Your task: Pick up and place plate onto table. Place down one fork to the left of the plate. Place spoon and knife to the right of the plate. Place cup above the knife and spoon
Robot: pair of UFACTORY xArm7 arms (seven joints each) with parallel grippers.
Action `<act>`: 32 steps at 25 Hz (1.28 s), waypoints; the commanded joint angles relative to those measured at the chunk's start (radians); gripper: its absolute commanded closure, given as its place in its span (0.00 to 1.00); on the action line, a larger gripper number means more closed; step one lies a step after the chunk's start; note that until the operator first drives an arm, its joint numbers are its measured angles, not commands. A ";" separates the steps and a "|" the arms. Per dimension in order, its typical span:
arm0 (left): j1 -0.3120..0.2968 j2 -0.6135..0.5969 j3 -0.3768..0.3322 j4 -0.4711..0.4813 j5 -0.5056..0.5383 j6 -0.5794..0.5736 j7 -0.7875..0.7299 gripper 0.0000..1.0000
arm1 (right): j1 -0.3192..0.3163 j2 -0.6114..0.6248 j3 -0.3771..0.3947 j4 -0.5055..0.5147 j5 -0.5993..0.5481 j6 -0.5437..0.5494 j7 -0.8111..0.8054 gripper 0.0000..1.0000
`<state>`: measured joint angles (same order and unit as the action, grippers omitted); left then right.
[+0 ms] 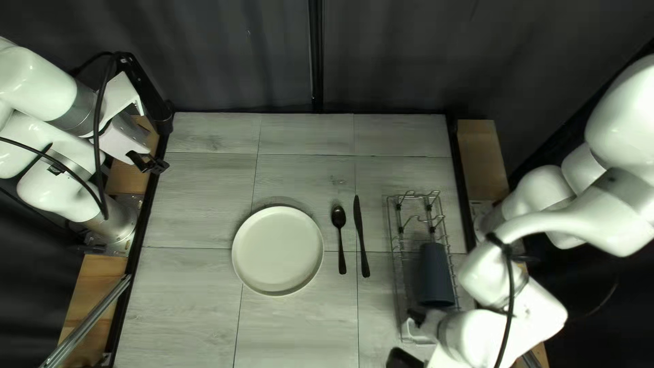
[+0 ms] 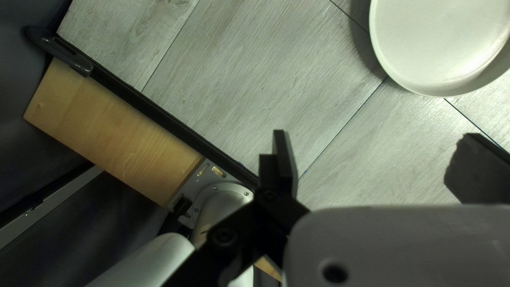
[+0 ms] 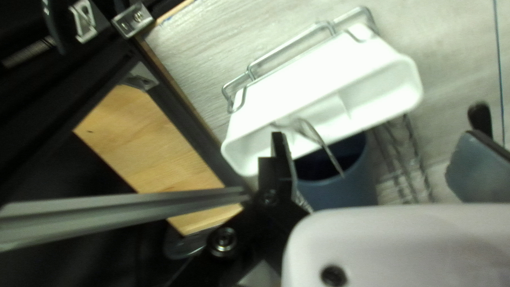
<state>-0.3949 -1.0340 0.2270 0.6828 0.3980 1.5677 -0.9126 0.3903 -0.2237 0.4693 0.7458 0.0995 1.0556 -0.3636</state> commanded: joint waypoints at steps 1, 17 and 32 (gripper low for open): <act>0.000 0.000 0.000 0.000 0.000 0.000 0.000 0.00 | 0.017 -0.055 -0.003 -0.070 0.012 -0.043 -0.042 0.22; 0.000 0.000 0.000 0.000 0.000 0.000 0.000 0.00 | 0.023 -0.083 -0.012 0.080 -0.002 0.182 -0.059 1.00; 0.000 0.000 0.000 0.000 0.000 0.000 0.000 0.00 | -0.062 -0.073 -0.122 0.464 -0.068 0.649 -0.093 1.00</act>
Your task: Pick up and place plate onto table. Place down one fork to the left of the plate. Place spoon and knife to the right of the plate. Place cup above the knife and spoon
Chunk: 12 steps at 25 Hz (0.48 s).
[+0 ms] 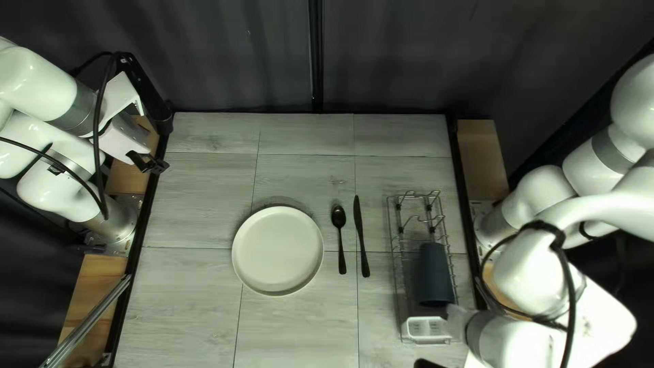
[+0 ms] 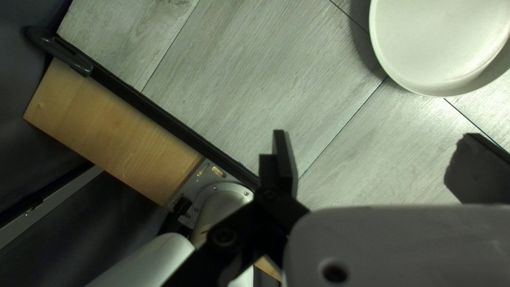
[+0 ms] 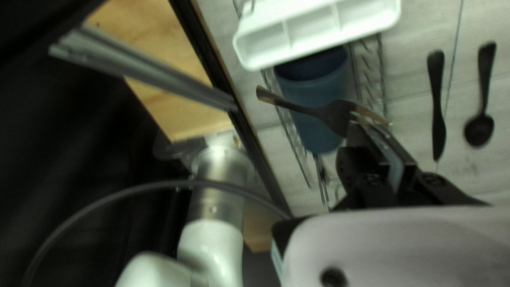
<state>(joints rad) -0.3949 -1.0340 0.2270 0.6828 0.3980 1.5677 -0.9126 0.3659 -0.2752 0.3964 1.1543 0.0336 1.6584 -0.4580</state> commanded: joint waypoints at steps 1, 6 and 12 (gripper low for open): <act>0.000 0.000 0.000 0.000 0.000 0.000 0.000 0.00 | -0.057 -0.003 -0.067 0.086 -0.011 0.043 0.007 1.00; 0.000 0.000 0.000 0.000 0.000 0.000 0.000 0.00 | -0.143 0.116 -0.149 0.187 -0.057 -0.028 0.004 1.00; 0.000 0.000 0.000 0.000 0.000 0.000 0.000 0.00 | -0.256 0.069 -0.295 0.053 0.041 -0.275 -0.047 1.00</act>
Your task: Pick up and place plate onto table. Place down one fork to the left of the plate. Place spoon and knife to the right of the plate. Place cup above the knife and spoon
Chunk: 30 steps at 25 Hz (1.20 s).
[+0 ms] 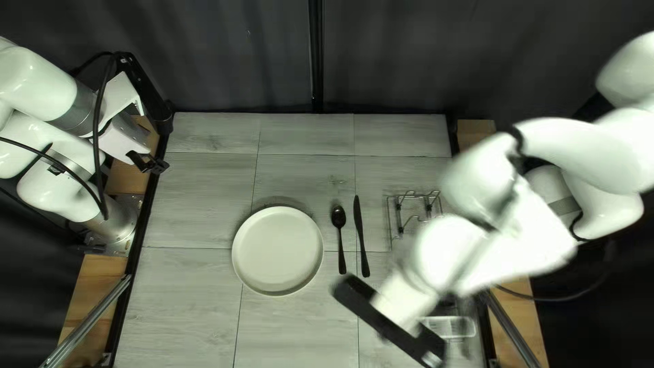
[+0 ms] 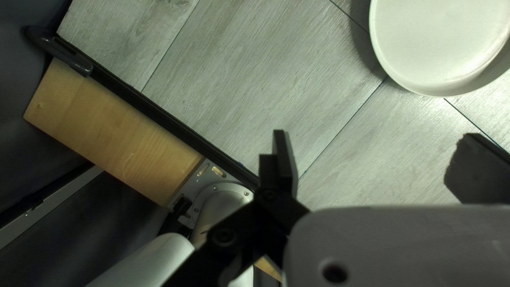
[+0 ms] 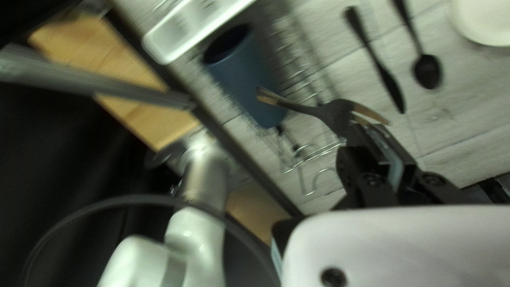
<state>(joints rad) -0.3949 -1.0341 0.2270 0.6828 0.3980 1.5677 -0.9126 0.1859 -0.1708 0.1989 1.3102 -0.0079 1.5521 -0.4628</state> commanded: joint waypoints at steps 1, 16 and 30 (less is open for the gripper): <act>0.000 0.000 0.000 0.000 0.000 0.000 0.000 0.00 | -0.080 -0.031 -0.107 -0.110 0.097 -0.190 -0.052 1.00; 0.000 0.000 0.000 0.000 0.000 0.000 0.000 0.00 | -0.183 0.021 -0.259 -0.157 0.284 -0.295 -0.177 1.00; 0.000 0.000 0.000 0.000 0.000 0.000 0.000 0.00 | -0.221 0.114 -0.312 -0.257 0.520 -0.568 -0.292 1.00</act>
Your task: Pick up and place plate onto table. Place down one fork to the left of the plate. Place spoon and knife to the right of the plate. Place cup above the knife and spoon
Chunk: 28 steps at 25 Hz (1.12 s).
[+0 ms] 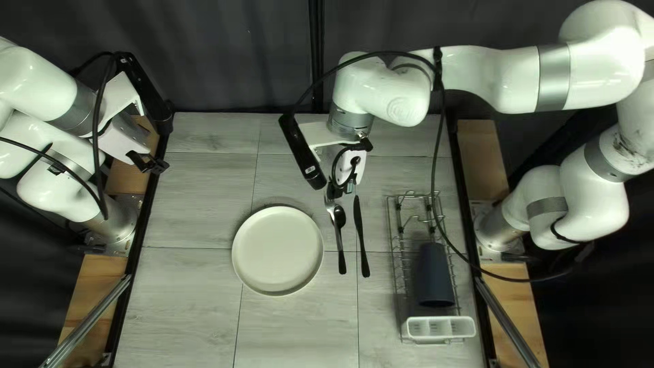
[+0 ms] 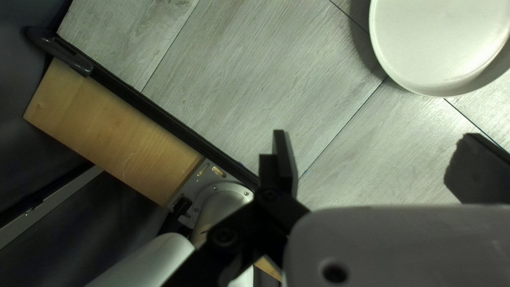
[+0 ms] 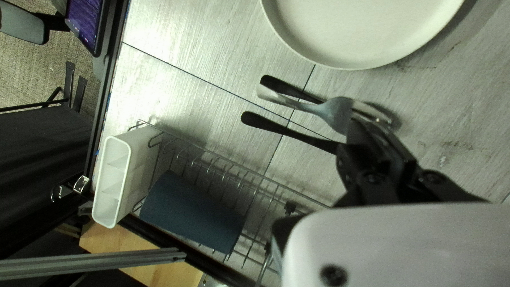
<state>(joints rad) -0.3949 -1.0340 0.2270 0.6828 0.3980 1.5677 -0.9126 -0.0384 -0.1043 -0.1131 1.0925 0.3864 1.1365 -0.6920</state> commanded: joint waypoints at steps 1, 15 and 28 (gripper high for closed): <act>0.000 0.000 0.000 0.000 0.000 0.000 0.000 0.00 | 0.002 0.048 -0.002 -0.053 0.151 -0.180 -0.065 1.00; 0.000 0.000 0.000 0.000 0.000 0.000 0.000 0.00 | -0.013 0.170 -0.001 -0.195 0.708 -0.529 -0.206 1.00; 0.000 0.000 0.000 0.000 0.000 0.000 0.000 0.00 | -0.047 0.355 -0.006 -0.060 0.702 -0.376 -0.174 1.00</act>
<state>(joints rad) -0.3949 -1.0340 0.2270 0.6828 0.3980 1.5677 -0.9126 -0.0766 0.2185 -0.1189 1.0079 1.0812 0.7324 -0.8724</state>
